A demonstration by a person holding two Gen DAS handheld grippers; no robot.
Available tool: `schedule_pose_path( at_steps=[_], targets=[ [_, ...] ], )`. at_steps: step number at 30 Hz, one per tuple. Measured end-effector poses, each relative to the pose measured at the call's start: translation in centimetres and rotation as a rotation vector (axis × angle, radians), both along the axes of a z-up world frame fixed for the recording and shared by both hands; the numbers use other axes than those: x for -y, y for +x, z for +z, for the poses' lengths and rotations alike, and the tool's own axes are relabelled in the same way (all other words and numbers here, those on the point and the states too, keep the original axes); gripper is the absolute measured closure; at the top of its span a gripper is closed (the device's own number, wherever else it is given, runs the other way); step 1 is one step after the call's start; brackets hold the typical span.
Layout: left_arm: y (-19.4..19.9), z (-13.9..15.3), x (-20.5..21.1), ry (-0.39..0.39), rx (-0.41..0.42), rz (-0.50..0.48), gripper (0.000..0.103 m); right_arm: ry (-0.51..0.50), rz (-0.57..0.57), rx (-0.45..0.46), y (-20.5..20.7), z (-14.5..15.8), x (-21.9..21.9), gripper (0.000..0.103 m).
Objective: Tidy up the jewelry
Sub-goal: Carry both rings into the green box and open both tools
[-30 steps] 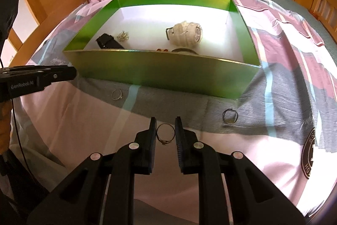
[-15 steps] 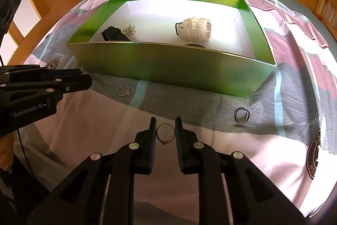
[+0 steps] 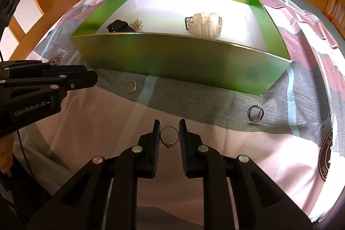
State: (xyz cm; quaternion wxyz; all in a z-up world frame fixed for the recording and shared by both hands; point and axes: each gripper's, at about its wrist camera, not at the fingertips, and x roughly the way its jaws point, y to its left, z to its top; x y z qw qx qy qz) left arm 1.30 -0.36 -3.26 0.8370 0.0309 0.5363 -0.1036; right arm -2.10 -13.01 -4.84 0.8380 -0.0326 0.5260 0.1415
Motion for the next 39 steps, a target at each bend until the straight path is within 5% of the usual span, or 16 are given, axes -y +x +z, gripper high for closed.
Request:
schedule_pose_path(
  at_steps=[10, 19, 24, 36, 38, 39],
  targets=[
    [-0.3, 1.0, -0.3, -0.028, 0.052, 0.007, 0.082, 0.022, 0.002, 0.013, -0.2, 0.5, -0.3, 0.085],
    [-0.4, 5.8, -2.4, -0.128, 0.246, 0.024, 0.082, 0.102, -0.042, 0.156, 1.5, 6.5, 1.6, 0.085],
    [3.5, 6.6, -2.8, -0.178, 0.229, 0.043, 0.082, 0.095, -0.084, 0.235, 4.8, 8.8, 2.2, 0.085],
    [7.8, 2.5, -1.3, -0.114, 0.152, 0.065, 0.082, 0.010, -0.127, 0.116, 10.2, 3.3, 1.2, 0.085],
    [7.7, 2.3, -1.3, -0.106, 0.155, 0.076, 0.074, 0.025, -0.130, 0.119, 10.0, 3.3, 1.2, 0.075],
    [7.7, 2.3, -1.4, -0.107, 0.157, 0.083, 0.069, 0.038, -0.130, 0.131, 9.7, 3.5, 1.2, 0.061]
  ],
)
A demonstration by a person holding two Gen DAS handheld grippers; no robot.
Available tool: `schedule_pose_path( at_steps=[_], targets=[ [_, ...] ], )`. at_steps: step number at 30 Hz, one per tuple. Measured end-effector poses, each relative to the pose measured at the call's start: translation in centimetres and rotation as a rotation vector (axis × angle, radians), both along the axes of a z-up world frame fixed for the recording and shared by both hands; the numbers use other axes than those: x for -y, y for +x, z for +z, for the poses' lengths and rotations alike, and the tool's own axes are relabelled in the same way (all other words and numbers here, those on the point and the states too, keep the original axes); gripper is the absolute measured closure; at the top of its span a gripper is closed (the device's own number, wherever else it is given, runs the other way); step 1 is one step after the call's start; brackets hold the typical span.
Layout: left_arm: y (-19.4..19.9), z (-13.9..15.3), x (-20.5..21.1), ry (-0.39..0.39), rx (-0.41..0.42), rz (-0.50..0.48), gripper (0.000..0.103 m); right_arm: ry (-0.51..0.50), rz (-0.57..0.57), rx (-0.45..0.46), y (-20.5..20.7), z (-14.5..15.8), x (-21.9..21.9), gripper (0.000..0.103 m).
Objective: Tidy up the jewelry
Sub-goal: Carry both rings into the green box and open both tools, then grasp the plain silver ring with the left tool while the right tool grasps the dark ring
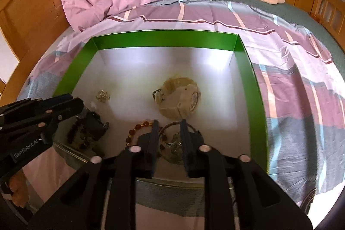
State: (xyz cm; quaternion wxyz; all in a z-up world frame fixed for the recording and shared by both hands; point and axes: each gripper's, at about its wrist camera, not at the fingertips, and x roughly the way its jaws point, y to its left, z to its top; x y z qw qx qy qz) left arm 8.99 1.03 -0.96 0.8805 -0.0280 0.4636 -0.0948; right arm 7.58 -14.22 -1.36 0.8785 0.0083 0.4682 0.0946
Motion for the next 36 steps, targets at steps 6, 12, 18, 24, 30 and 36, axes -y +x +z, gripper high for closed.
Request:
schedule_pose_path(
  at_steps=[6, 12, 18, 24, 30, 36],
  targets=[
    [-0.9, 0.9, 0.1, -0.008, 0.005, -0.004, 0.059, 0.018, -0.018, 0.057, -2.3, 2.2, 1.4, 0.049],
    [-4.1, 1.8, 0.7, -0.031, -0.023, -0.061, 0.032, 0.057, -0.117, 0.075, -6.4, 2.4, 5.8, 0.043],
    [-6.9, 1.4, 1.2, 0.092, -0.047, -0.119, 0.029, 0.022, -0.213, -0.012, -8.4, -0.4, 9.3, 0.043],
    [-6.7, 0.6, -1.2, 0.032, -0.106, -0.077, 0.029, -0.055, -0.073, -0.055, -8.6, -2.1, 6.7, 0.043],
    [-7.2, -1.6, 2.1, 0.096, -0.150, -0.158, 0.038, -0.083, -0.047, -0.108, -7.0, -4.5, 4.6, 0.043],
    [-6.5, -5.2, 4.7, 0.166, -0.185, -0.160, 0.039, -0.093, -0.056, -0.118, -6.6, -5.5, 4.2, 0.043]
  ],
)
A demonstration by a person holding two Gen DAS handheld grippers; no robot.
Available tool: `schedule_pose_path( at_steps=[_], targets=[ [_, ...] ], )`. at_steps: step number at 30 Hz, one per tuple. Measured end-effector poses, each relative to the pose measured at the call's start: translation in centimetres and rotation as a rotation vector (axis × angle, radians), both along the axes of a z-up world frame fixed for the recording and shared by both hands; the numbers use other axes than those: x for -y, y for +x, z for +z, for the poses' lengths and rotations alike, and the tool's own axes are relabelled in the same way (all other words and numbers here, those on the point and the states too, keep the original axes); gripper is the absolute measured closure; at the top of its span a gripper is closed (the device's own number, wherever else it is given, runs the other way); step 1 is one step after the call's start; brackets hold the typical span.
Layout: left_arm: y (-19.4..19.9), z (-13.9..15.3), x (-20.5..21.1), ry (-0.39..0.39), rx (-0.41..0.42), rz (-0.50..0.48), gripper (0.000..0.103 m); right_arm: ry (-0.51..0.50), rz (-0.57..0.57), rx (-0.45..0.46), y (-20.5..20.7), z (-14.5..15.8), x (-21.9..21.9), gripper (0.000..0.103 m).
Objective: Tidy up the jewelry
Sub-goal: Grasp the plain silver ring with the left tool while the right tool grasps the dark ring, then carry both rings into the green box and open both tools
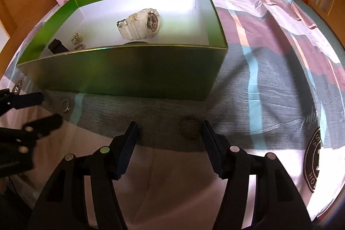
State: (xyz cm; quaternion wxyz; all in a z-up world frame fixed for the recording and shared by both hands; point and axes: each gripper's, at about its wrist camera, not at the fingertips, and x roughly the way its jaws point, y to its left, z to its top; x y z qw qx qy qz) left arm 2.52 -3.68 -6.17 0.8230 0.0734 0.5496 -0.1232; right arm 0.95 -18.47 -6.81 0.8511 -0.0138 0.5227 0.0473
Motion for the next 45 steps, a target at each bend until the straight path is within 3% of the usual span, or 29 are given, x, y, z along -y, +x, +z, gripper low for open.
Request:
schedule_pose_path(
  at_steps=[6, 10, 12, 13, 16, 19, 45],
  targets=[
    [0.8, -1.3, 0.2, 0.016, -0.011, 0.015, 0.042, -0.006, 0.007, 0.003, -0.2, -0.1, 0.1, 0.043],
    [0.7, -1.1, -0.1, 0.023, 0.000, 0.026, 0.072, -0.011, 0.007, 0.004, -0.2, 0.0, 0.1, 0.043],
    [0.7, -1.0, -0.2, 0.021, 0.002, 0.026, 0.080, -0.010, 0.012, 0.005, -0.2, 0.1, 0.1, 0.052],
    [0.7, -1.0, -0.3, 0.021, 0.002, 0.025, 0.084, -0.007, 0.019, 0.006, -0.3, 0.2, 0.0, 0.062],
    [0.6, -0.9, -0.1, 0.034, 0.002, 0.016, 0.085, -0.005, 0.047, 0.002, -0.5, 0.3, -0.5, 0.078],
    [0.5, -0.8, 0.0, 0.037, -0.003, 0.017, 0.085, -0.010, 0.054, 0.003, -0.6, 0.4, -0.7, 0.081],
    [-0.5, 1.9, -2.3, -0.007, -0.011, 0.065, 0.085, 0.062, 0.116, 0.011, -2.3, 2.4, -3.4, 0.083]
  ],
)
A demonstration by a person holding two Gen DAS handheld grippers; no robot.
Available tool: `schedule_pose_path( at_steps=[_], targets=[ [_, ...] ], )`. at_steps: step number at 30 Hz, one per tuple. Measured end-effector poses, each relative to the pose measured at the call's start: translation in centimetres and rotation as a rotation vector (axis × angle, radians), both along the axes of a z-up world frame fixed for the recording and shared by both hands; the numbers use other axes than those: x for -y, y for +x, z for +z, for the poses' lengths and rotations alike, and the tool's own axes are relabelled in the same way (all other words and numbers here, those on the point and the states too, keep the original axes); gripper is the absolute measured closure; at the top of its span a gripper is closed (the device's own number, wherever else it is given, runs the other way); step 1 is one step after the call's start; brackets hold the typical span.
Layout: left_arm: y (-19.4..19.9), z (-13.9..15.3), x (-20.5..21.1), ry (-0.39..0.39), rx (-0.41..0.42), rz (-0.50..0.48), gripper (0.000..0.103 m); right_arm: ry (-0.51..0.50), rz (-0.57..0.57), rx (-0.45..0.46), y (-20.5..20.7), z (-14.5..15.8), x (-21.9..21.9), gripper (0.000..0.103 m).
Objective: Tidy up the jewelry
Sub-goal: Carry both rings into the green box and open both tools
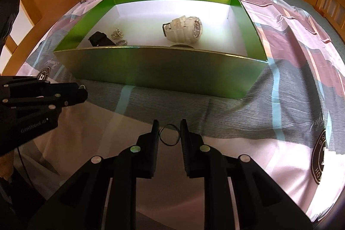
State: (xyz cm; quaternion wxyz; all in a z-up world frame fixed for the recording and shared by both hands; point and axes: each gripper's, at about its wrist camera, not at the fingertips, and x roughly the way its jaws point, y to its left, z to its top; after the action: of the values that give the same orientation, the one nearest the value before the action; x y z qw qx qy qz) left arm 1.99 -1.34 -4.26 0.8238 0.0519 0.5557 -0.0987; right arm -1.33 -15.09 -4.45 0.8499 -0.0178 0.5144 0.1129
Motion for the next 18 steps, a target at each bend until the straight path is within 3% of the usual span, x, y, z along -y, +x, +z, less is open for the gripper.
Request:
schedule_pose_path(
  at_steps=[11, 18],
  targets=[
    [0.5, 1.2, -4.3, -0.137, -0.021, 0.085, 0.085, 0.033, -0.021, 0.020, -0.1, 1.3, 1.0, 0.083],
    [0.8, 1.2, -5.3, -0.132, -0.026, 0.121, 0.085, 0.010, -0.014, 0.017, -0.3, 0.9, 0.6, 0.083]
  ],
)
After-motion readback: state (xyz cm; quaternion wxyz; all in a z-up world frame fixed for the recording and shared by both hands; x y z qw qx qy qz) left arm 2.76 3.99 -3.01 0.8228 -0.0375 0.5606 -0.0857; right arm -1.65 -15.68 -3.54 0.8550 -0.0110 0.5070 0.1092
